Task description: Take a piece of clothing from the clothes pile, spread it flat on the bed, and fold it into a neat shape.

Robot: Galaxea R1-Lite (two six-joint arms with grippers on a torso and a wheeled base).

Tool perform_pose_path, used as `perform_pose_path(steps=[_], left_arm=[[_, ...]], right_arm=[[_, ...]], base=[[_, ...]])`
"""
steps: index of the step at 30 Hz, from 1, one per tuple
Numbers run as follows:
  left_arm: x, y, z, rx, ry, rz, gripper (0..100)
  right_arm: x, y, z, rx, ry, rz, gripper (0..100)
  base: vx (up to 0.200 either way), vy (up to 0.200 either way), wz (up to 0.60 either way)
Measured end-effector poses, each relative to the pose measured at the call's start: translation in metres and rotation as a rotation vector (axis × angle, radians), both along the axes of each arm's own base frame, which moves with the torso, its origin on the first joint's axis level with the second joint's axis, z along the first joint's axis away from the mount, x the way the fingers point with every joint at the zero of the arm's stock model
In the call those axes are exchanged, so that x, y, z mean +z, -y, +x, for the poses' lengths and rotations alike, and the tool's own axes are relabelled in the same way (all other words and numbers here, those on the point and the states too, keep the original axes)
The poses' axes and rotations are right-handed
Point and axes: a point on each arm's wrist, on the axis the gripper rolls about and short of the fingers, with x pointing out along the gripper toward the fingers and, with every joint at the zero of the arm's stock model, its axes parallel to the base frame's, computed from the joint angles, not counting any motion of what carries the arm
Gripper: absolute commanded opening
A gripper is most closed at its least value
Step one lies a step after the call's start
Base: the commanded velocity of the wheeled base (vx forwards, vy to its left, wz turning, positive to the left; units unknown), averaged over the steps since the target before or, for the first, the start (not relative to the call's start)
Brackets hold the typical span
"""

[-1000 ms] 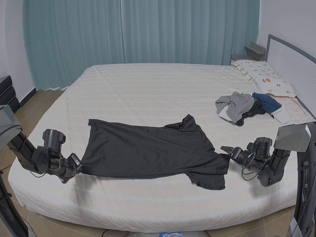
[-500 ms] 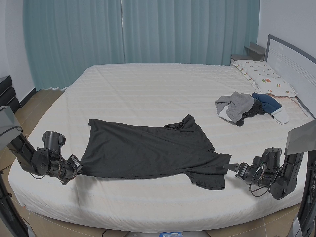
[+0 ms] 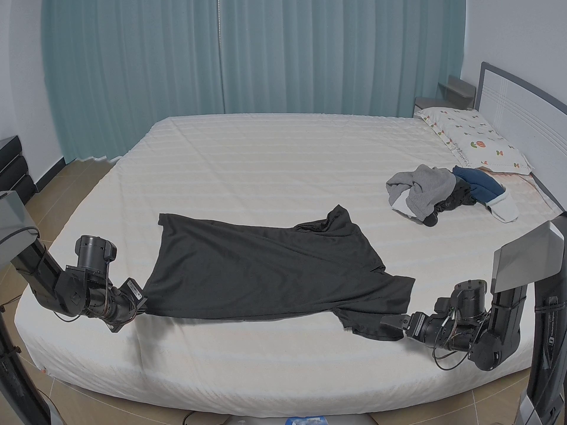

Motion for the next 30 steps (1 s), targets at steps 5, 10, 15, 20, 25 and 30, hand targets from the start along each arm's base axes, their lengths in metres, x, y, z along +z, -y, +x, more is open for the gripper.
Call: perform_pose_path(steps=[5, 10, 15, 20, 25, 30], left_arm=[[0.0, 0.0, 0.0, 0.0, -0.002, 0.001, 0], [0.003, -0.001, -0.004, 0.001, 0.003, 0.003, 0], [0.012, -0.005, -0.014, 0.007, 0.019, 0.007, 0], [0.019, -0.014, -0.031, 0.0, 0.016, 0.031, 0], [0.022, -0.026, -0.047, 0.021, 0.007, 0.049, 0], [0.022, -0.032, -0.062, 0.017, -0.004, 0.071, 0]], right_arm=[[0.0, 0.001, -0.003, 0.003, -0.01, -0.006, 0], [0.003, 0.006, -0.015, -0.003, -0.037, -0.017, 0], [0.011, 0.011, -0.029, -0.004, -0.059, -0.02, 0], [0.019, 0.014, -0.055, 0.018, -0.1, -0.035, 0], [0.024, 0.012, -0.067, 0.043, -0.119, -0.048, 0], [0.025, 0.006, -0.079, 0.086, -0.2, -0.073, 0]], base=[[0.0, 0.0, 0.0], [0.0, 0.0, 0.0], [0.0, 0.0, 0.0], [0.0, 0.0, 0.0], [0.0, 0.0, 0.0], [0.0, 0.0, 0.0]])
